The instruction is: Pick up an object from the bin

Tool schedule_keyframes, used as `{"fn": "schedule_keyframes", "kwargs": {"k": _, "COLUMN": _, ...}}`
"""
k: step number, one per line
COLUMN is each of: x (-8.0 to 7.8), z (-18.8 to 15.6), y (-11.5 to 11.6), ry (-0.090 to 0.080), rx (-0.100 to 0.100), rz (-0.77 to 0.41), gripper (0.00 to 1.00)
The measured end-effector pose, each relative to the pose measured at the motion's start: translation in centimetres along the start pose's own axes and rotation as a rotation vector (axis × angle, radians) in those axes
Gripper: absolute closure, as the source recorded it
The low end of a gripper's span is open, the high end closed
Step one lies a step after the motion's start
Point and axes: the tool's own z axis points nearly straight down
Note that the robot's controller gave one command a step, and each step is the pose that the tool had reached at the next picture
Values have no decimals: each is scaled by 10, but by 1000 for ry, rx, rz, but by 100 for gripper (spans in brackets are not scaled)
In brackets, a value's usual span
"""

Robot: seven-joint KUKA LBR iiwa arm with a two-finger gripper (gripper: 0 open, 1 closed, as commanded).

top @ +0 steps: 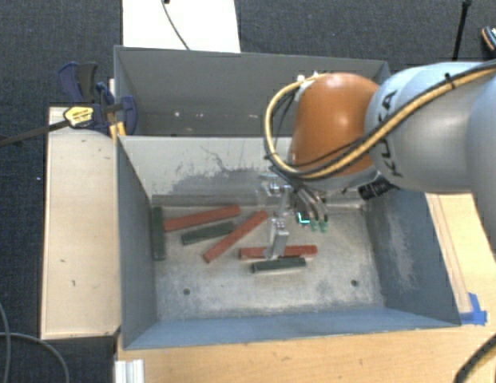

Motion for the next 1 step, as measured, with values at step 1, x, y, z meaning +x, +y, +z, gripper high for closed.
{"fn": "schedule_keyframes", "kwargs": {"k": 1, "x": 24, "z": 86, "y": 1, "ry": -7, "rx": -1, "rz": 191, "gripper": 0}}
